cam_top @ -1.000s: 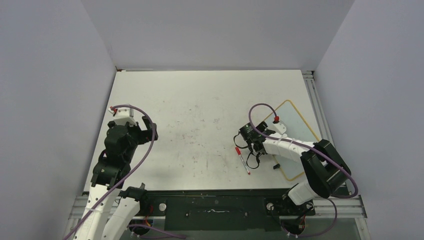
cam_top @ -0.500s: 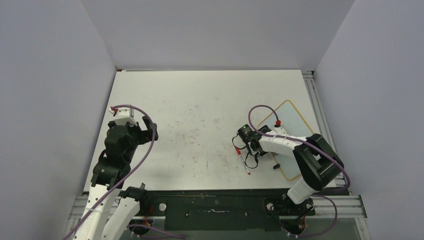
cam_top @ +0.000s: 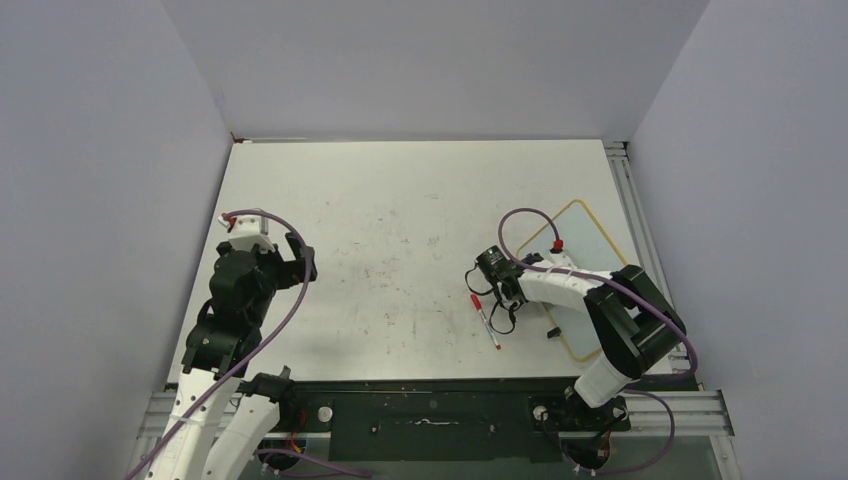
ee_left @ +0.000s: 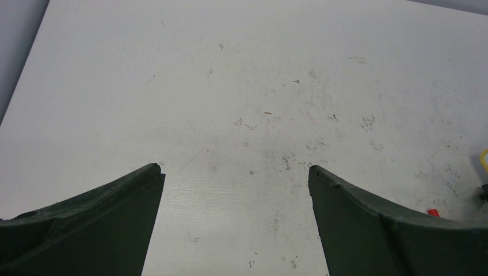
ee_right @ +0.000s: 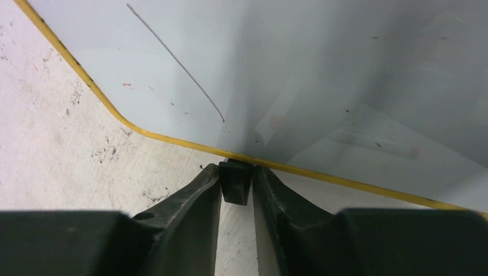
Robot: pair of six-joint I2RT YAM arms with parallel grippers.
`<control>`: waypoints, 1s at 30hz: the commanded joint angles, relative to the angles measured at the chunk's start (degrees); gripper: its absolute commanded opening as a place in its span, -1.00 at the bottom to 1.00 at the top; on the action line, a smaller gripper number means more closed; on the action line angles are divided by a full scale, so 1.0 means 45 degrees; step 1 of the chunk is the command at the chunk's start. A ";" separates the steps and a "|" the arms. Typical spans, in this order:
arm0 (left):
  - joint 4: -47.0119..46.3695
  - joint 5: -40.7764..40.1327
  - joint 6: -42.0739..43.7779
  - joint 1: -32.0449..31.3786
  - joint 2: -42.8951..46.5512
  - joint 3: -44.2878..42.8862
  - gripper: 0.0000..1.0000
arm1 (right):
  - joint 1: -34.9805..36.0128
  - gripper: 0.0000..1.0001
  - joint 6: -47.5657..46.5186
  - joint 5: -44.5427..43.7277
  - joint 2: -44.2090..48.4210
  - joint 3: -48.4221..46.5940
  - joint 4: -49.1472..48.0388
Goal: Write a sentence on the whiteboard
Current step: Move the whiteboard to the center of the board.
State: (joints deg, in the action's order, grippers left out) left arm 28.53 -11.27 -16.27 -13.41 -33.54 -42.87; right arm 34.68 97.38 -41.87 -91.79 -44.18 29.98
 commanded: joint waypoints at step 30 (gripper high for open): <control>-0.0230 -0.0236 0.0140 -0.0086 -0.0157 -0.0082 0.92 | 0.1573 -0.89 -0.5148 0.0248 -0.0675 0.0018 -0.4425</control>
State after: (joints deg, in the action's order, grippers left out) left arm 28.53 -11.73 -16.25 -13.45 -34.04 -42.85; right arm 40.34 79.42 -44.18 -94.80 -44.25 18.28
